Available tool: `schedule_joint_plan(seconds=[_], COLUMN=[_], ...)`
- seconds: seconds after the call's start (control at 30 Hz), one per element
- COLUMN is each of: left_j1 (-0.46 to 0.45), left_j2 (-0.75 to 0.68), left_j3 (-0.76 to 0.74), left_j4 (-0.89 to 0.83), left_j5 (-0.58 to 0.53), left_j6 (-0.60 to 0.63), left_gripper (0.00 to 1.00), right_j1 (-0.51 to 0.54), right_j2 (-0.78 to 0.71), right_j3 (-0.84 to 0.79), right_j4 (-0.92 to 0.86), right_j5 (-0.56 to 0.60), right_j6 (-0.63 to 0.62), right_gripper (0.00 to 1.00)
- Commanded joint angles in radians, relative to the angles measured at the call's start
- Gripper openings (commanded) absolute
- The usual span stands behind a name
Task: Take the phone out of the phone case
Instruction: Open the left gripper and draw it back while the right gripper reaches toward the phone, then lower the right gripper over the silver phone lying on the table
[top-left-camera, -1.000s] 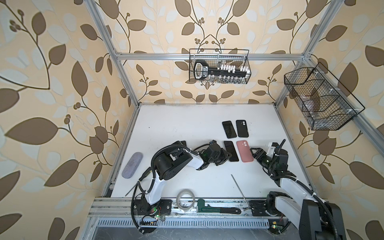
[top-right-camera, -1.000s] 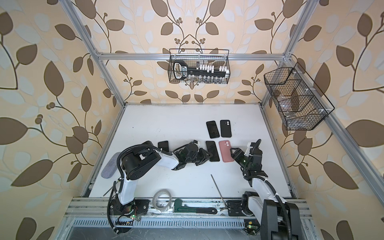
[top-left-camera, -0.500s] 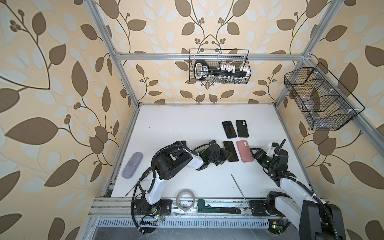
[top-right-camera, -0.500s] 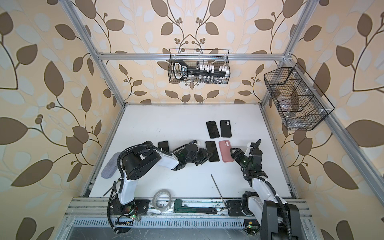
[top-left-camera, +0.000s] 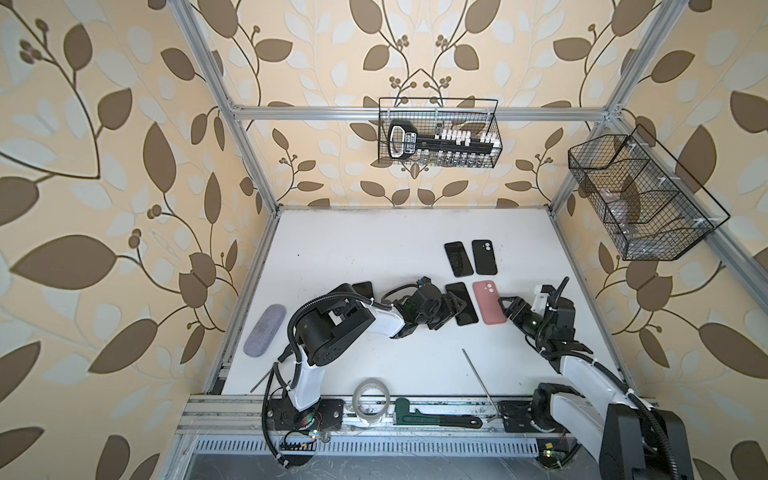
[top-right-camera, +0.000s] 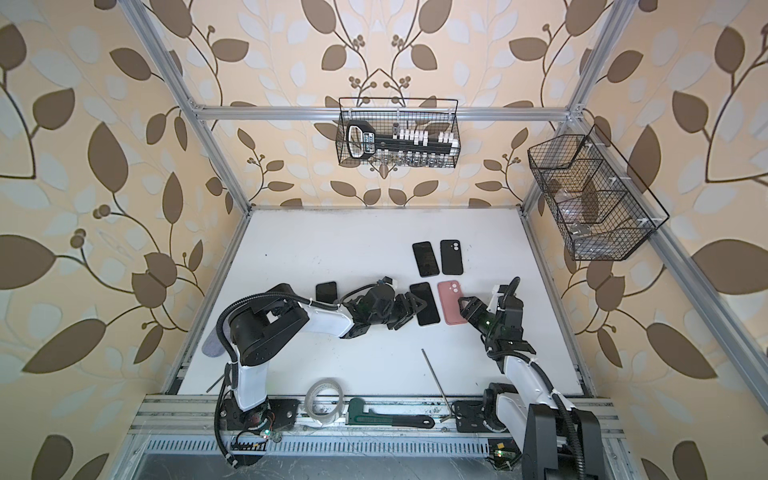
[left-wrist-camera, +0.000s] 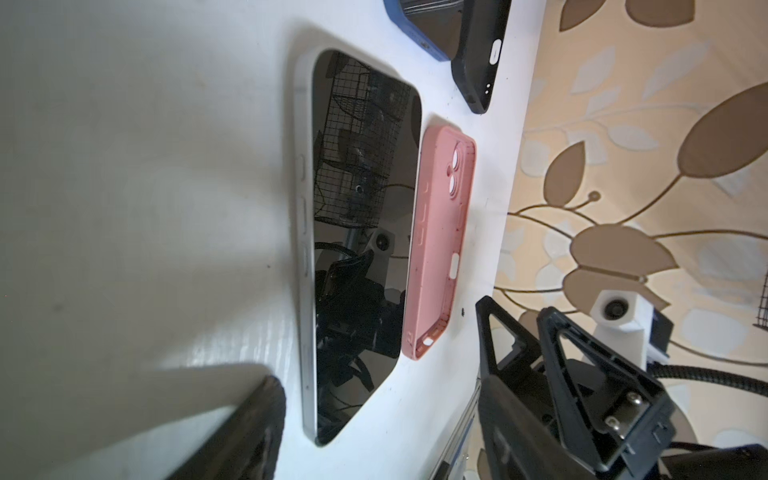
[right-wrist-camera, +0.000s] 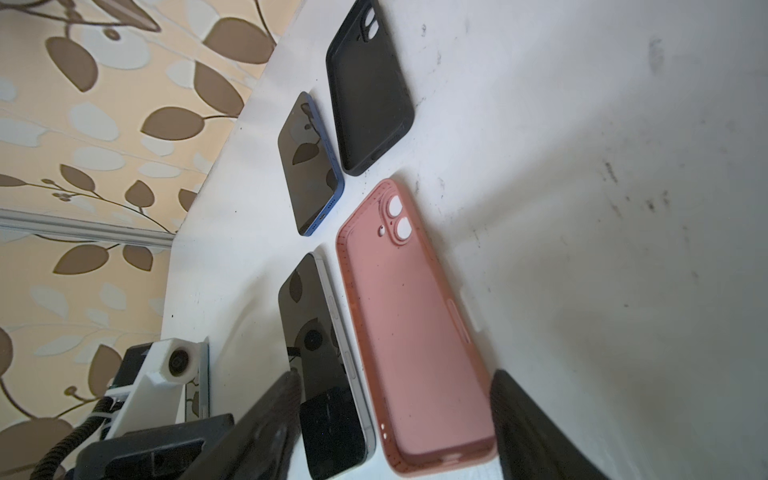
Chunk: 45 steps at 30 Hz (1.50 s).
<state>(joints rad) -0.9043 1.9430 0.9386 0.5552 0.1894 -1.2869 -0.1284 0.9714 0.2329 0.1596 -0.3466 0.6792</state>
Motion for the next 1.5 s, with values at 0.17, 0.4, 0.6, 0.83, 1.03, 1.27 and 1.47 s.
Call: schedule_joint_plan(seconds=[0.17, 0.4, 0.6, 0.83, 1.03, 1.27, 1.47], left_j1=[0.019, 0.105, 0.255, 0.564, 0.855, 0.991, 1.049], left_j2=[-0.203, -0.43, -0.665, -0.847, -0.825, -0.718, -0.674], left_j3=[0.027, 0.074, 0.066, 0.138, 0.199, 0.286, 0.264], left_j4=[-0.215, -0.565, -0.824, -1.12, -1.27, -1.338, -1.306], left_j5=[-0.038, -0.117, -0.195, -0.165, -0.042, -0.118, -0.139], left_j6=[0.103, 0.233, 0.306, 0.467, 0.591, 0.747, 0.793], left_gripper=[0.95, 0.99, 0.99, 0.99, 0.99, 0.99, 0.99], right_j1=[0.108, 0.28, 0.451, 0.659, 0.805, 0.948, 1.036], right_j2=[-0.003, 0.048, 0.163, 0.308, 0.472, 0.673, 0.838], right_j3=[0.121, 0.228, 0.381, 0.586, 0.769, 0.981, 1.15], right_j4=[-0.08, -0.117, -0.195, -0.283, -0.358, -0.453, -0.519], right_j5=[0.092, 0.204, 0.286, 0.402, 0.459, 0.528, 0.557], right_j6=[-0.026, -0.018, -0.039, -0.069, -0.072, -0.08, -0.086], right_gripper=[0.74, 0.77, 0.84, 0.92, 0.94, 0.94, 0.94])
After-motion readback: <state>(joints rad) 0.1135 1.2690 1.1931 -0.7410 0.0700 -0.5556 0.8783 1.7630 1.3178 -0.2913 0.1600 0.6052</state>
